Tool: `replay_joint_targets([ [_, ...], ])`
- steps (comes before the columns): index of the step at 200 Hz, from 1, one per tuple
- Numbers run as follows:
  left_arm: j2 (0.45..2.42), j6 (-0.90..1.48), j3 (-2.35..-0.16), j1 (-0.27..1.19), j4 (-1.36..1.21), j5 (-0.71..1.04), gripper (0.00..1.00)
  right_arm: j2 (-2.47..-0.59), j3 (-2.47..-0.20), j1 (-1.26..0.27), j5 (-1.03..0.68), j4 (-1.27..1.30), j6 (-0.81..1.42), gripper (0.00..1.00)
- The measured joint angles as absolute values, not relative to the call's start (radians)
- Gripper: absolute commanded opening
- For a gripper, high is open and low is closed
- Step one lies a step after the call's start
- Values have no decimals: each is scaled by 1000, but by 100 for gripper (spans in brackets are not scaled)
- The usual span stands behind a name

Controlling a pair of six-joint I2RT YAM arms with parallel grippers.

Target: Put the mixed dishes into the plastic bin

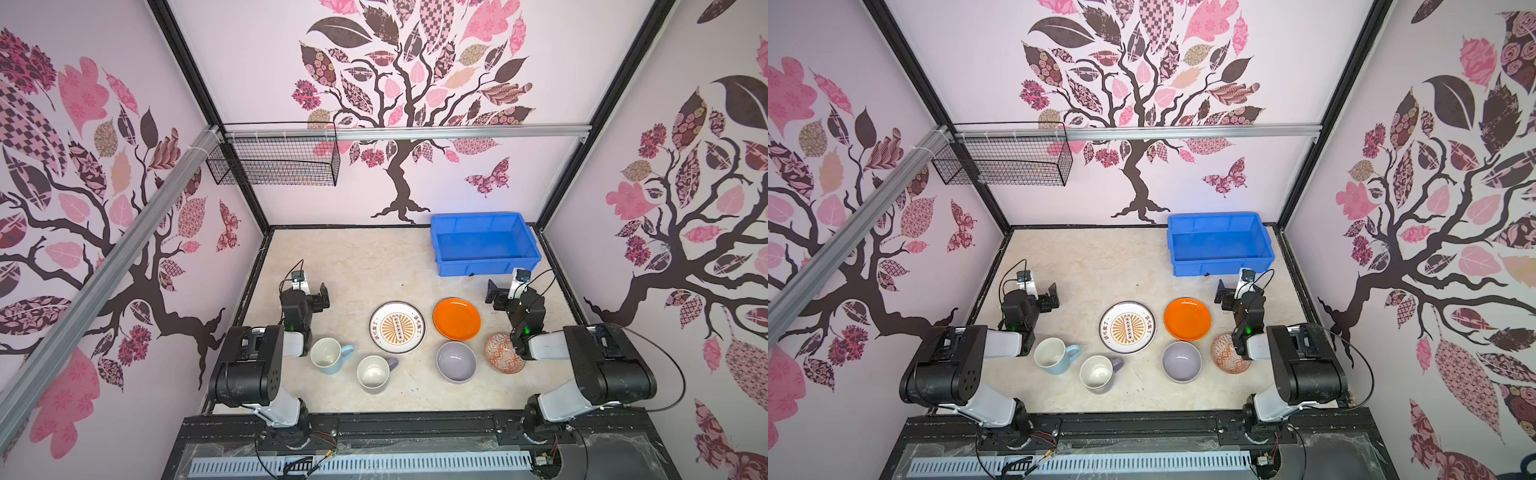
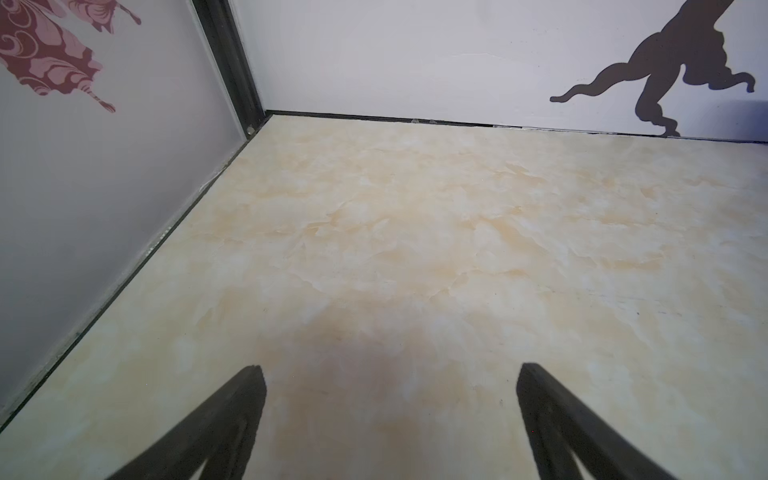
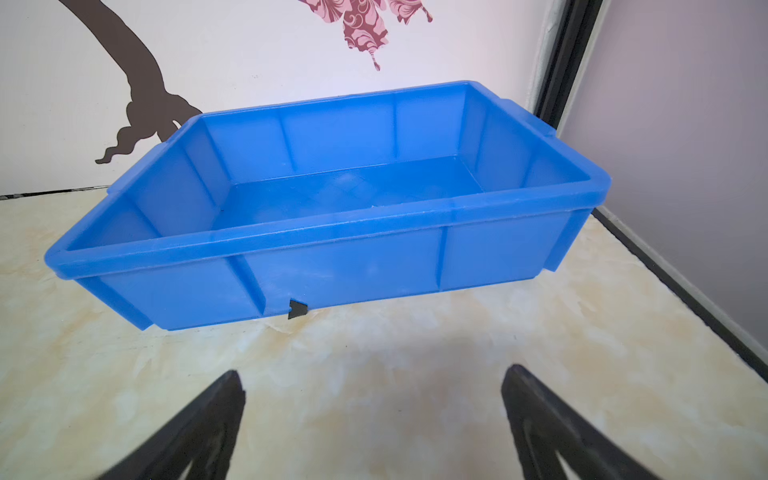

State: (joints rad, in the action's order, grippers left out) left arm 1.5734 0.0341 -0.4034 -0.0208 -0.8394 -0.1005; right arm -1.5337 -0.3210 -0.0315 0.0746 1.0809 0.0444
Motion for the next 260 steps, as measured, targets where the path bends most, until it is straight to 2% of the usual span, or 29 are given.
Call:
replay_joint_targets([
  [260,1573,34,-403,-21,-852,-100,99,-1534,-321,-31,75,1047,45,100],
])
